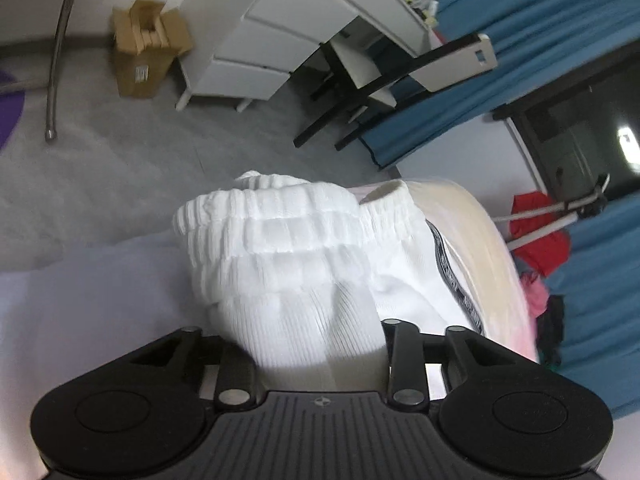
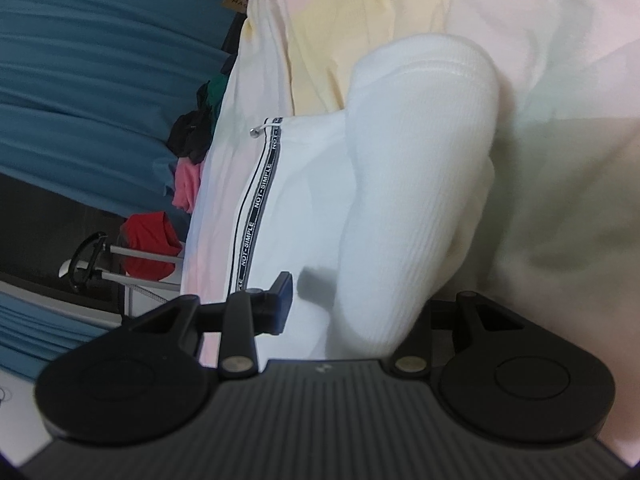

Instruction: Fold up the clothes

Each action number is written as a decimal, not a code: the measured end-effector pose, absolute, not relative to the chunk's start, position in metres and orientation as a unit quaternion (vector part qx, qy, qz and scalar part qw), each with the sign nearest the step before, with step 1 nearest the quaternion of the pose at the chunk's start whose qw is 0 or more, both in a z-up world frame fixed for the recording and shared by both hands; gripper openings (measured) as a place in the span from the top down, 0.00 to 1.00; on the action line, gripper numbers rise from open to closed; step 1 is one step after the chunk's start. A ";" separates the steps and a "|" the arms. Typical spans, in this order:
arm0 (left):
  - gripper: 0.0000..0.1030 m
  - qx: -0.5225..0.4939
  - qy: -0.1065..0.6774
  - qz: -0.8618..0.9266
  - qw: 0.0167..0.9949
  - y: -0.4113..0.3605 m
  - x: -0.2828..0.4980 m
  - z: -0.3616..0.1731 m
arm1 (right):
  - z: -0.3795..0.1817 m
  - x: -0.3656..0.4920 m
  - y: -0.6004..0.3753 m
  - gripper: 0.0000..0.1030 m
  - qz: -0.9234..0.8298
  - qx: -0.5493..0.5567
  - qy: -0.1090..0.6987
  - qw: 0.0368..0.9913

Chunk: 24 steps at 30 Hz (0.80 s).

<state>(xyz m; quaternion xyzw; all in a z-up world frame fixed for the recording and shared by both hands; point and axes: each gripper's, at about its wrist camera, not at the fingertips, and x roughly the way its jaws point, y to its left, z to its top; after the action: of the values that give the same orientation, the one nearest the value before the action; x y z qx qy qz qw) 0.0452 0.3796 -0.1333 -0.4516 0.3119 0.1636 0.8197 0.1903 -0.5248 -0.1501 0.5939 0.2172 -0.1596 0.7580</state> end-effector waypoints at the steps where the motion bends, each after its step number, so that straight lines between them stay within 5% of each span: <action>1: 0.57 -0.427 0.315 0.169 0.830 0.371 0.041 -0.126 | -0.149 0.191 -0.525 0.60 -0.159 0.591 0.217 0.760; 5: 0.31 -0.328 0.337 0.213 0.857 0.339 0.031 -0.087 | -0.150 0.192 -0.527 0.60 -0.154 0.588 0.216 0.764; 8: 0.23 -0.274 0.309 0.221 0.884 0.301 0.034 -0.051 | -0.150 0.192 -0.529 0.60 -0.151 0.587 0.215 0.766; 16: 0.19 -0.152 0.259 0.154 0.941 0.182 0.061 -0.015 | -0.145 0.192 -0.528 0.59 -0.130 0.586 0.193 0.776; 24: 0.18 -0.033 0.334 0.059 0.940 0.075 0.134 -0.075 | -0.132 0.190 -0.525 0.59 -0.105 0.575 0.158 0.796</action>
<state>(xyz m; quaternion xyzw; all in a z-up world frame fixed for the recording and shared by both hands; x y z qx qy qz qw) 0.1342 0.0745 -0.0750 -0.0333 0.3335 0.0588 0.9403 0.1896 -0.5250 -0.1323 0.5752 0.1581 -0.1054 0.7957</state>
